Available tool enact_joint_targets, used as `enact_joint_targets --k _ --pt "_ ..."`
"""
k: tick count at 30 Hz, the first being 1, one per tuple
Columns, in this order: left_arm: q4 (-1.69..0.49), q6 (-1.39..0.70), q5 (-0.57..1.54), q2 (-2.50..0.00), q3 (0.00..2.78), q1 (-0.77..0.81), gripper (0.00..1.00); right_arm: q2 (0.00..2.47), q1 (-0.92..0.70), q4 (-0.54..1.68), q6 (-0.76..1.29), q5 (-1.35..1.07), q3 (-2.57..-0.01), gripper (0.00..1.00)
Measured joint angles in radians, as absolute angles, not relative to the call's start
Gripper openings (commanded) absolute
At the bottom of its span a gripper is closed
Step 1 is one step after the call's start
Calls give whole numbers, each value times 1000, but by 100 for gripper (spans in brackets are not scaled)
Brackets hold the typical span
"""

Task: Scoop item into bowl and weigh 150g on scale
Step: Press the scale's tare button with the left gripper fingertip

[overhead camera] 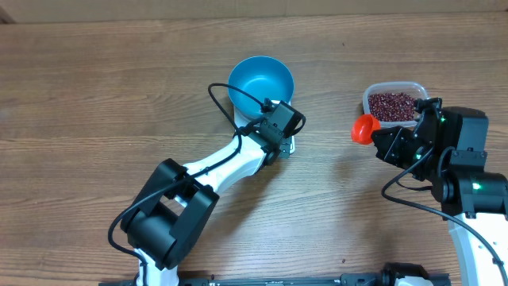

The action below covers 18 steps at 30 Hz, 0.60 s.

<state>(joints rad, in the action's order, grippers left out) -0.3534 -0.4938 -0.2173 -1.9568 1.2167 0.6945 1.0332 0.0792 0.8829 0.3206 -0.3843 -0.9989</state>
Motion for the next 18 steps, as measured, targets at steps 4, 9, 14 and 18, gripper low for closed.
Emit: enact_joint_targets --k 4,9,14,18 --pt "-343 -494 -217 -1958 1217 694 4 1033 79 883 321 -385 -999 4" --pt "-342 -494 -217 -1959 1217 694 4 1033 79 881 321 -385 -999 4" --pt "-342 -495 -217 -1959 1217 691 4 1034 79 879 321 -384 -999 4" --pt "-343 -495 -217 -1959 1217 691 4 1033 79 879 321 -385 -999 4"
